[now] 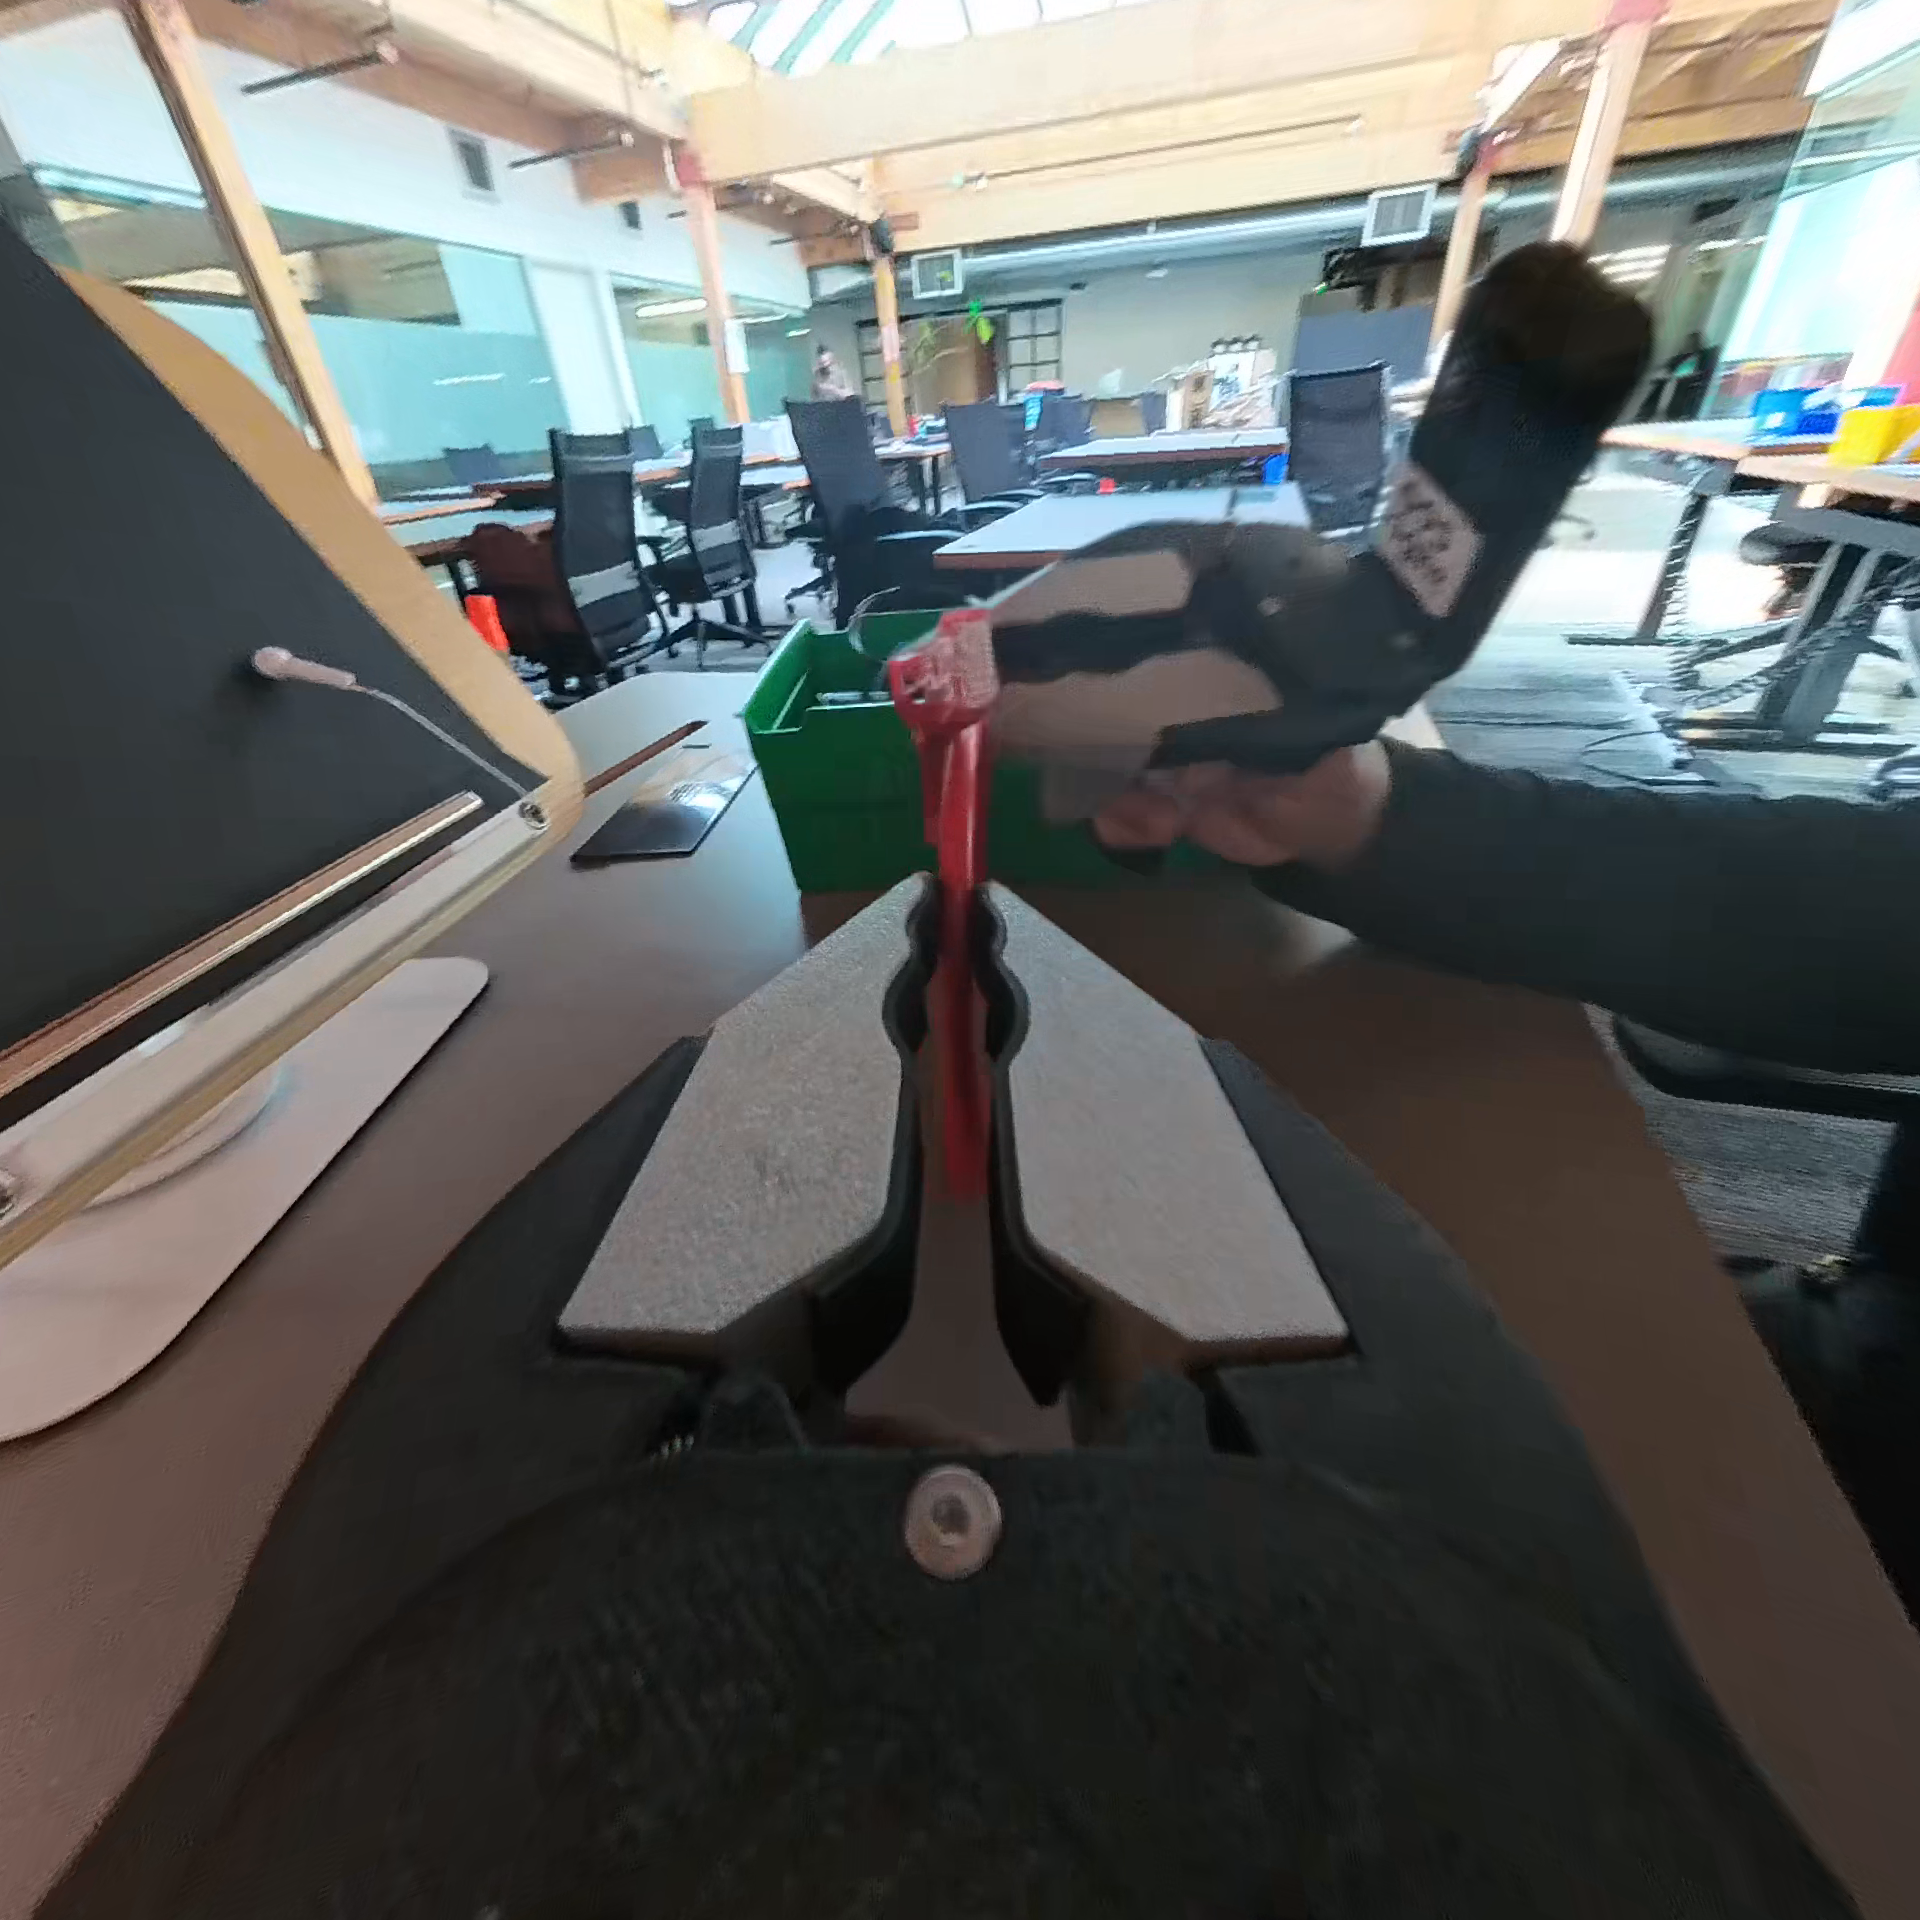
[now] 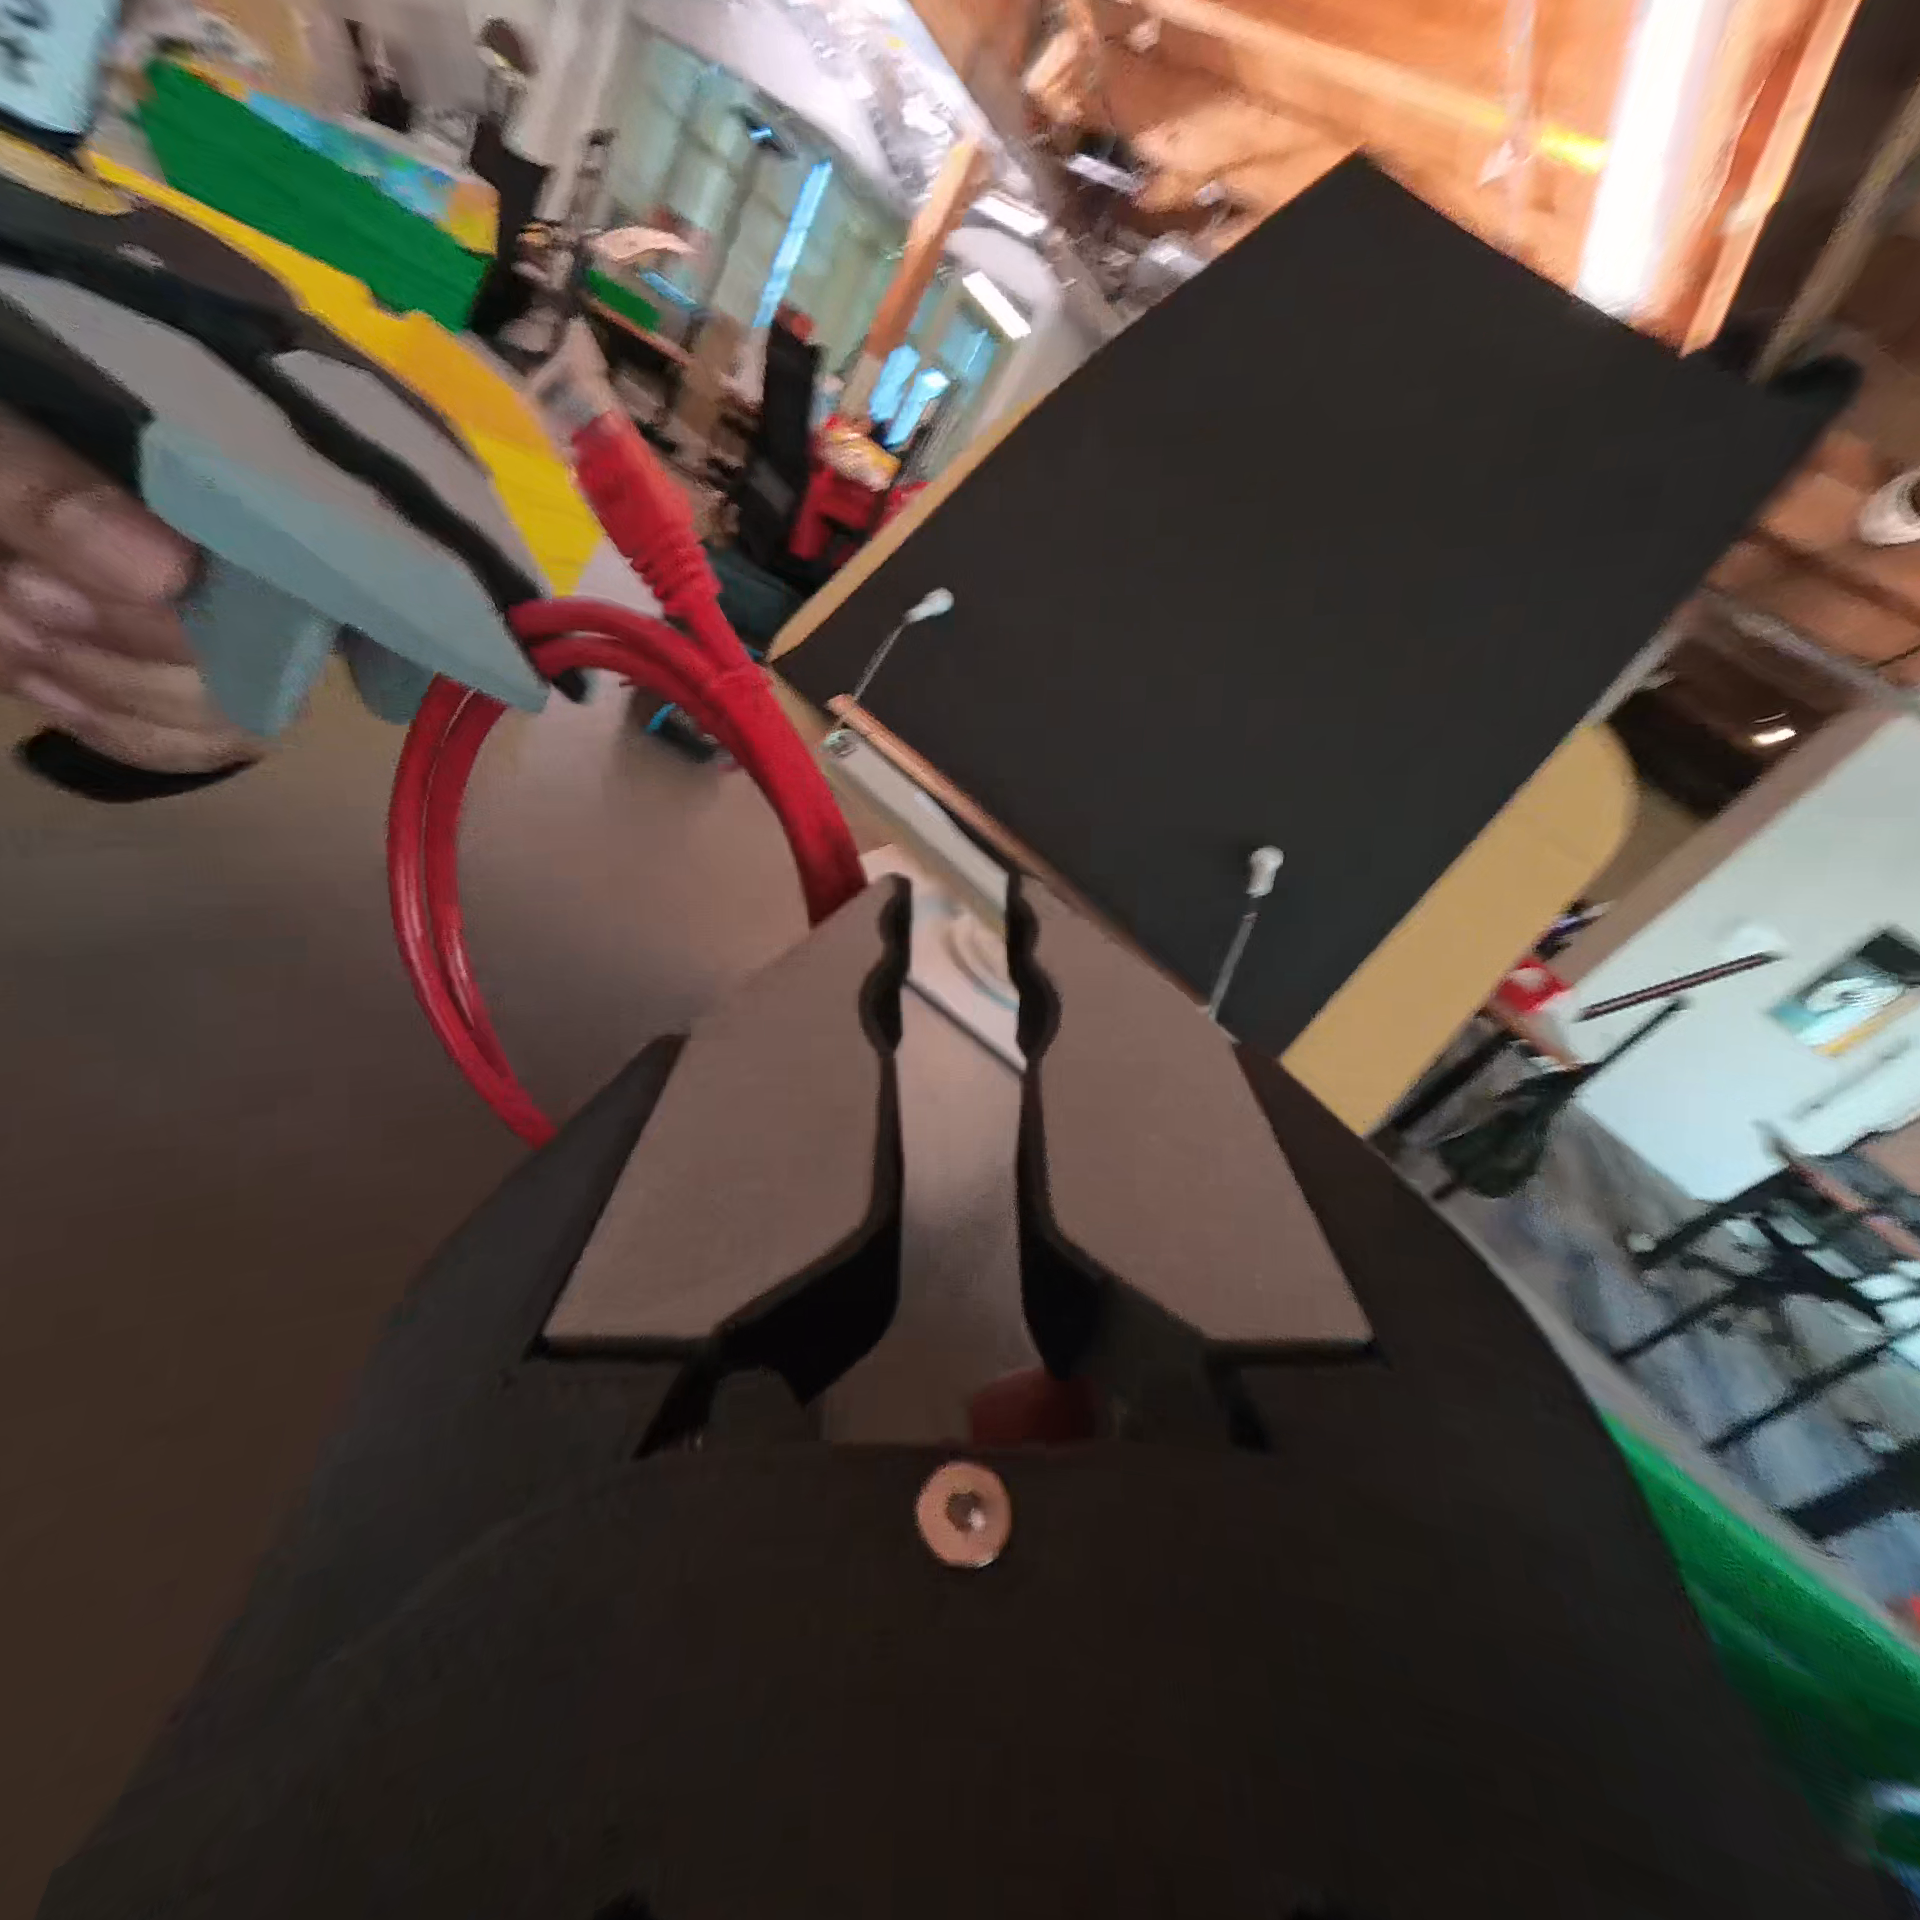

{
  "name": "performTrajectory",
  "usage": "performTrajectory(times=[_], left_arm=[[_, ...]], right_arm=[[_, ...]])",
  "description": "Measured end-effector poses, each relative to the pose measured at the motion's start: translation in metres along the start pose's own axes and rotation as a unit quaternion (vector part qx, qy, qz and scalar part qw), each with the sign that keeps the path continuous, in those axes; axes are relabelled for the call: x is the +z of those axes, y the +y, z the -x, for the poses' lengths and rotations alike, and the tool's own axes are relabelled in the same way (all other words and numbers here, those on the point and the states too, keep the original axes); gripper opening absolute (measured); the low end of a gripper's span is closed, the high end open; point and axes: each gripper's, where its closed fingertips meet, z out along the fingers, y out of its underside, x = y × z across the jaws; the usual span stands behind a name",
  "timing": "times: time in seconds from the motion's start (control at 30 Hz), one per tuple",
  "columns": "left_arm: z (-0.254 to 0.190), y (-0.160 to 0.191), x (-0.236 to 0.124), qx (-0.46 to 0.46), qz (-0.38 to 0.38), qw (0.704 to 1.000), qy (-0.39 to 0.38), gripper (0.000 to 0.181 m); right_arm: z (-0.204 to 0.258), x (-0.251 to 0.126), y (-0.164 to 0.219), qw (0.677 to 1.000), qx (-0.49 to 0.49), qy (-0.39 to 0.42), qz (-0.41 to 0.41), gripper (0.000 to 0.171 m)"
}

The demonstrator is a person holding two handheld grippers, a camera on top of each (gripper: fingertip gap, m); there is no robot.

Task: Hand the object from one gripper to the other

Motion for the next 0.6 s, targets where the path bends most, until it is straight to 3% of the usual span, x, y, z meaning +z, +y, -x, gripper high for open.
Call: performTrajectory(times=[0.13, 0.23, 0.3, 0.4, 0.47, 0.53, 0.6], left_arm=[[0.004, -0.004, -0.003, -0.004, -0.011, 1.000, -0.008, 0.002], [0.016, -0.006, -0.008, -0.018, -0.020, 0.999, -0.028, 0.002], [0.021, -0.006, -0.010, -0.029, -0.024, 0.999, -0.038, 0.002], [0.005, -0.010, -0.008, -0.033, -0.036, 0.999, 0.010, 0.003], [-0.012, -0.014, -0.004, -0.028, -0.048, 0.997, 0.047, 0.003], [-0.014, -0.014, -0.001, -0.037, -0.047, 0.997, 0.050, 0.003], [-0.004, -0.012, -0.002, -0.046, -0.042, 0.998, 0.031, 0.003]], right_arm=[[0.026, 0.001, 0.008, 0.994, 0.047, -0.095, 0.011, 0.003], [0.025, -0.005, 0.003, 0.989, 0.086, -0.122, -0.004, 0.027], [0.028, -0.010, 0.000, 0.979, 0.129, -0.159, -0.009, 0.031], [0.036, -0.009, -0.001, 0.966, 0.172, -0.192, -0.005, 0.042], [0.046, -0.006, -0.001, 0.964, 0.170, -0.204, 0.003, 0.035], [0.048, -0.001, -0.001, 0.972, 0.139, -0.188, 0.010, 0.008], [0.045, 0.003, -0.001, 0.980, 0.111, -0.166, 0.020, 0.006]])
